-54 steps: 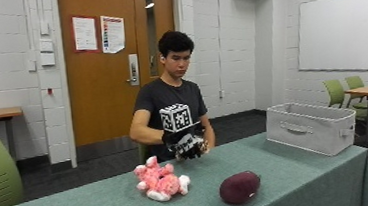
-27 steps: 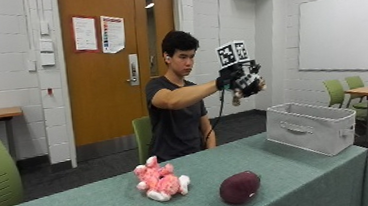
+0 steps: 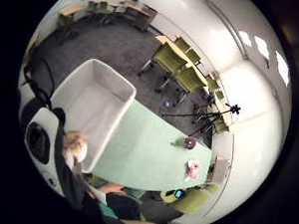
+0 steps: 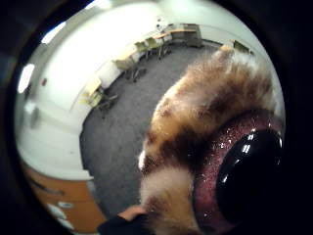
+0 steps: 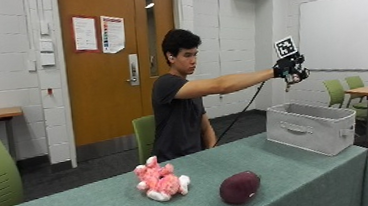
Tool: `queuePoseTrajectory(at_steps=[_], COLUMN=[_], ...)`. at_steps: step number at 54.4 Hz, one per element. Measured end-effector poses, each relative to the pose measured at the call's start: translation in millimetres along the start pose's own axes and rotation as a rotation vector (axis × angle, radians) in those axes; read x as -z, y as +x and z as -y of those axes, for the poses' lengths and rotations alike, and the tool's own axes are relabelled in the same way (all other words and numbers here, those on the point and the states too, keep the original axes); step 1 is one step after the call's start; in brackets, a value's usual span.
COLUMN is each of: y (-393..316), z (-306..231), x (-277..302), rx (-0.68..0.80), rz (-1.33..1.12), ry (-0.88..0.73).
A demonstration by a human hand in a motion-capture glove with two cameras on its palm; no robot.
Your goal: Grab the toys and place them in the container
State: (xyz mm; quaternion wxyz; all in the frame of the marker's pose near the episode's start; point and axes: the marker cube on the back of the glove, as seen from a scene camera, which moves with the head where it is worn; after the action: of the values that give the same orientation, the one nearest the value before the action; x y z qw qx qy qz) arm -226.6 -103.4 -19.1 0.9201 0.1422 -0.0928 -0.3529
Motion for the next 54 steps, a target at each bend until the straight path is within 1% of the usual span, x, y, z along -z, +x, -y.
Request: queuePoseTrajectory(at_steps=[2,7,10,12,15,18,20,22,24,26,29,31,35,37,40,46,54], y=[-6,4,14,17,23,39,45,33,6,-6,24,50,85,100,136,208,276], z=[4,9,4,0,-4,-10,-13,-12,-7,-7,-23,-37,-67,-78,-98,-153,-206], x=[-9,-31,-45,-54,-56,-49,-43,-38,-35,-30,-17,-5,21,29,37,56,54], rx=[0.017,-0.107,-0.181,-0.217,-0.224,-0.277,-0.274,-0.249,-0.238,-0.265,-0.320,-0.334,-0.318,-0.356,-0.442,-0.542,-0.557], rz=[0.005,-0.136,-0.226,-0.221,-0.177,-0.200,-0.196,-0.150,-0.119,-0.156,-0.278,-0.314,-0.241,-0.221,-0.287,-0.328,-0.367], ry=[-0.003,-0.086,-0.243,-0.326,-0.329,-0.313,-0.299,-0.285,-0.277,-0.275,-0.268,-0.257,-0.228,-0.214,-0.212,-0.224,-0.261])
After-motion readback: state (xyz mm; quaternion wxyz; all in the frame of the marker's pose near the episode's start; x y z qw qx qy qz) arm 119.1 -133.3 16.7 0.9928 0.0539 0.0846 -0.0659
